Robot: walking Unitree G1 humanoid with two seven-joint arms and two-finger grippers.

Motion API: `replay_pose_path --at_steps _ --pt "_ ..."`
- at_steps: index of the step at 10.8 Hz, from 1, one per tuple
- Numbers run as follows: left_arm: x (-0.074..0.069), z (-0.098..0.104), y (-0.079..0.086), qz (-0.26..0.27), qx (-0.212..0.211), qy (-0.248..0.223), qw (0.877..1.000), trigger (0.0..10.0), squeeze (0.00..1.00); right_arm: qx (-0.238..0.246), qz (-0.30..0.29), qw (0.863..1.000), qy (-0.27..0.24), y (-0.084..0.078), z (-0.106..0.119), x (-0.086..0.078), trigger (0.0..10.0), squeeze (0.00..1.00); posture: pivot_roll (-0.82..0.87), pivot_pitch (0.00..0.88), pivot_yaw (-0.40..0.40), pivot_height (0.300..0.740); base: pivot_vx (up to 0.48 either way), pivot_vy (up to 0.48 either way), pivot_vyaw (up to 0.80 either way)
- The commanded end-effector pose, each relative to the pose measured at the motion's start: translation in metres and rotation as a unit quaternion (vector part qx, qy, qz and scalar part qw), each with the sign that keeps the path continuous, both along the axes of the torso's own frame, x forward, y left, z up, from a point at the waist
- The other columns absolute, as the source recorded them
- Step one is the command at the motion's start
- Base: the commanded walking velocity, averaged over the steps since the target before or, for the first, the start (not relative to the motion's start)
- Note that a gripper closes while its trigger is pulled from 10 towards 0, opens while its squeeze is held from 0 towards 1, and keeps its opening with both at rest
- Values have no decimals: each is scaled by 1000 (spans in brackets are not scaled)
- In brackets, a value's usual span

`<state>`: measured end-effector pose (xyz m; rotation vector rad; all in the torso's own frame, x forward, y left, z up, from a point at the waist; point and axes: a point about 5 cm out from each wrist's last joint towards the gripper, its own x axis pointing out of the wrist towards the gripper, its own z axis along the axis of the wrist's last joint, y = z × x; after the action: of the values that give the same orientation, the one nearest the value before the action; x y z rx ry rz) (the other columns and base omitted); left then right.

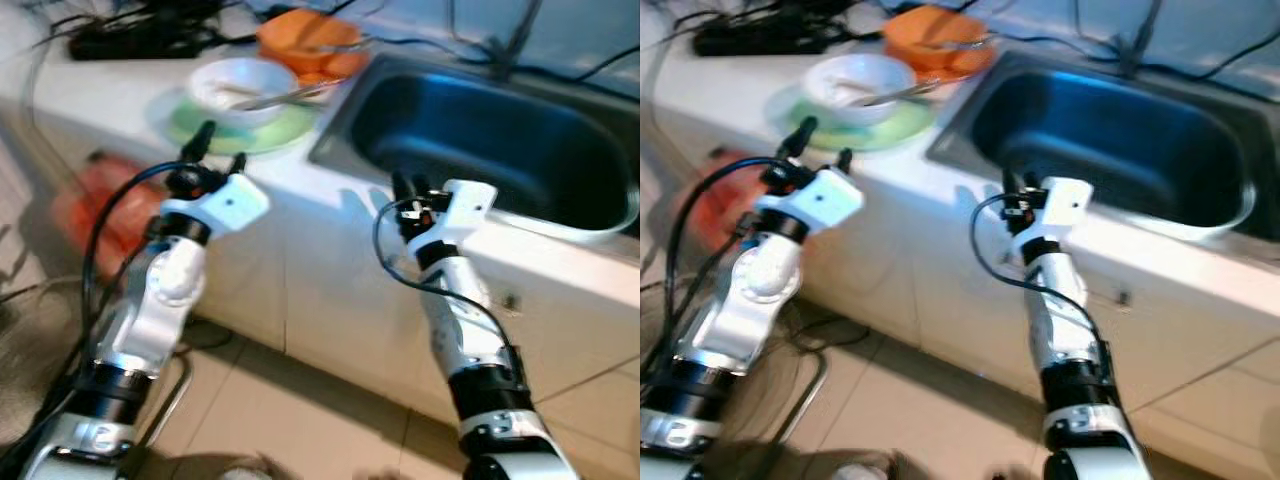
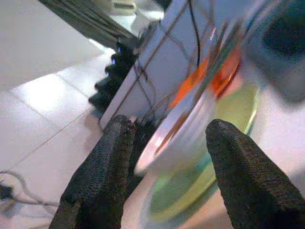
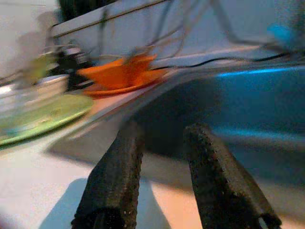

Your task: Kitchen organization

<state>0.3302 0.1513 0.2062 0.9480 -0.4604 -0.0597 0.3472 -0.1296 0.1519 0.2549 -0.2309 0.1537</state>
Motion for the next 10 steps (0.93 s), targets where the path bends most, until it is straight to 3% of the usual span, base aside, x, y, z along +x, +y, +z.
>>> replay_pose_path --at_steps 1,2,3,4,6,7,8,10 --pt "-1 1 -5 -9 -2 -6 1000 10000 0 2 -13 1000 1 -8 -1 -2 10000 0 79 95 -67 740 0 0 0" --pt "-2 -3 -4 -19 -74 5 997 10000 0 4 -14 1000 1 -8 -1 -2 10000 0 81 97 -64 740 0 0 0" --pt "-4 -7 -7 -51 -152 28 987 10000 0 4 -15 1000 1 -8 -1 -2 10000 0 81 97 -64 740 0 0 0" --pt "-7 -9 -12 -81 -243 46 966 10000 0 5 -16 1000 0 -8 -1 -2 10000 0 81 97 -64 740 0 0 0" --pt "-7 -9 -11 -92 -311 55 944 10000 0 7 -16 1000 0 -8 -1 -2 10000 0 81 97 -64 740 0 0 0" --pt "-6 -12 -9 -106 -384 74 914 10000 0 8 -16 1000 -1 -8 -1 -2 10000 0 81 97 -64 740 0 0 0" --pt "-6 -16 -9 -107 -404 83 905 10000 0 8 -15 1000 -1 -8 -1 -2 10000 0 80 98 -65 740 0 0 0" --pt "-3 -29 -9 -82 -416 93 901 10000 0 7 -15 1000 -1 -8 -1 -2 10000 0 82 97 -66 740 0 0 0"
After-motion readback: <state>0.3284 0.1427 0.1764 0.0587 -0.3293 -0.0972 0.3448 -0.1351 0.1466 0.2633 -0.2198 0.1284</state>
